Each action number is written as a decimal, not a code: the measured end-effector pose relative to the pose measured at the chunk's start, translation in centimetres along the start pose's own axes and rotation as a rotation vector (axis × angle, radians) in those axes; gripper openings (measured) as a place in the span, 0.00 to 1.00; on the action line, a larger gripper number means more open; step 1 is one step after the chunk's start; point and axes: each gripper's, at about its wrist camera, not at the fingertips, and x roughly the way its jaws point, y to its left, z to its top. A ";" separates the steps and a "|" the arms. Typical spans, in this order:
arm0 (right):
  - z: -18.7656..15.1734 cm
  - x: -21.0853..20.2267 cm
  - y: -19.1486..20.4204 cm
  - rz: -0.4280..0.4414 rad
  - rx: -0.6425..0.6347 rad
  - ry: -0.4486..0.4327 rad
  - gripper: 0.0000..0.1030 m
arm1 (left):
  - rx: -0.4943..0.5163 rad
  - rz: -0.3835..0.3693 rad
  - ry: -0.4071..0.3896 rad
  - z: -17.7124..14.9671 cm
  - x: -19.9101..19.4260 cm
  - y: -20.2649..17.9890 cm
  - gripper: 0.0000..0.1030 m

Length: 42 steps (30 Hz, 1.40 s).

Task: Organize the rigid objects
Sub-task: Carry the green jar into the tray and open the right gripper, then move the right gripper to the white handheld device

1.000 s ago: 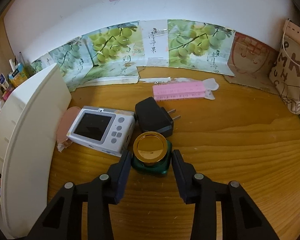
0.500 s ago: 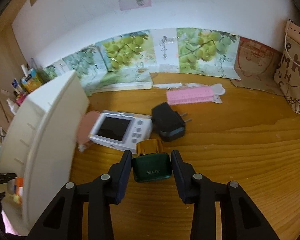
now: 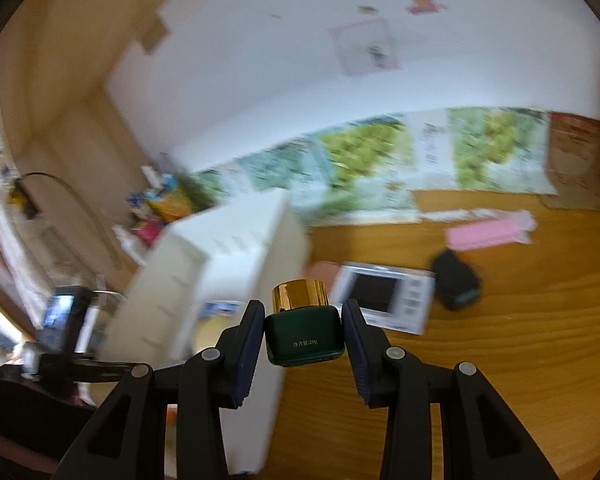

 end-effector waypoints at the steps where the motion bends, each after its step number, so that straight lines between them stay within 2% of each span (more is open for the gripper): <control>1: 0.1 -0.1 0.7 0.038 -0.019 -0.002 0.39 | 0.000 0.000 0.000 0.0 0.0 0.0 0.24; 5: 0.0 -0.1 3.1 0.137 -0.094 0.010 0.39 | -0.001 -0.001 -0.001 0.0 0.0 0.0 0.24; 10: -0.5 0.9 6.1 0.220 -0.182 0.089 0.39 | -0.003 -0.004 -0.002 0.0 0.0 0.0 0.24; 16: -1.0 1.9 8.5 0.244 -0.288 0.161 0.39 | -0.004 -0.011 -0.004 0.0 0.0 0.1 0.24; 19: -0.9 1.9 8.8 0.242 -0.302 0.151 0.42 | -0.005 -0.012 -0.004 0.0 -0.1 0.1 0.24; 21: -0.8 1.9 8.7 0.222 -0.309 0.145 0.53 | -0.004 -0.011 -0.004 0.0 -0.1 0.2 0.24; 25: -0.6 1.6 7.9 0.164 -0.321 0.107 0.63 | -0.002 -0.010 -0.004 0.0 -0.1 0.1 0.24; 28: -0.2 1.6 7.0 0.082 -0.350 0.081 0.64 | -0.001 -0.007 -0.005 -0.1 -0.1 0.1 0.24; 30: 0.1 1.8 6.2 0.009 -0.379 0.055 0.74 | 0.000 -0.008 -0.006 -0.1 -0.1 0.1 0.25; 32: 0.3 1.9 5.4 -0.052 -0.400 0.027 0.79 | 0.000 -0.007 -0.006 -0.1 -0.1 0.1 0.24; 36: 0.5 3.1 3.3 -0.171 -0.445 0.020 0.79 | 0.001 -0.005 -0.005 -0.2 -0.1 0.1 0.25; 42: 0.0 5.2 1.0 -0.249 -0.487 0.014 0.79 | 0.004 0.005 -0.001 -0.2 -0.1 -0.1 0.24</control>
